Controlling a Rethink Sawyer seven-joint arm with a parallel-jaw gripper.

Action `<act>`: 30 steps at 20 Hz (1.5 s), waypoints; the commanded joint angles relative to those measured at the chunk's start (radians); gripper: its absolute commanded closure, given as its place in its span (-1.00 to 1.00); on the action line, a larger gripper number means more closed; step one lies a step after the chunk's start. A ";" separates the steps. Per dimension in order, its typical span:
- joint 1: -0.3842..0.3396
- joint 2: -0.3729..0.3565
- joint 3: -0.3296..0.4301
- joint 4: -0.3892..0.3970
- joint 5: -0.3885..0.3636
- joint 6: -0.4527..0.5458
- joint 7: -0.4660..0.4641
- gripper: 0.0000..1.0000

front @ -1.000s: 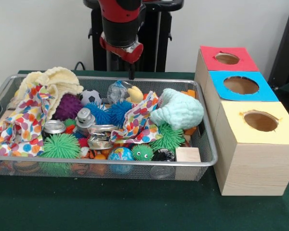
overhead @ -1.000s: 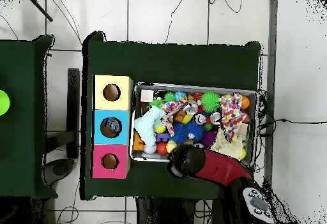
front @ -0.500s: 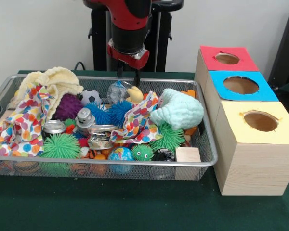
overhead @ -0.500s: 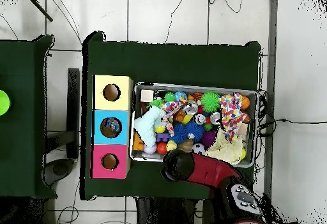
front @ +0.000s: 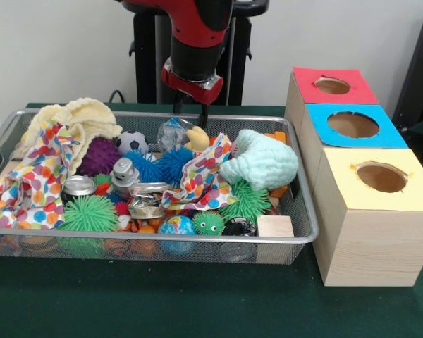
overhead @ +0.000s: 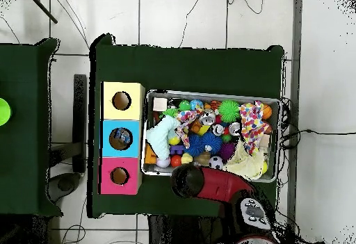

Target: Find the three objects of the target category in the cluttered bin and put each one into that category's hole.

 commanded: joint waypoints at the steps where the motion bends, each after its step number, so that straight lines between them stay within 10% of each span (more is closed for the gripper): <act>1: 0.010 0.013 -0.012 -0.123 -0.023 0.081 0.050 -1.00; 17: 0.006 -0.077 -0.034 -0.210 -0.042 0.348 -0.014 -1.00; 30: -0.038 -0.027 0.024 -0.154 -0.044 0.135 0.021 -1.00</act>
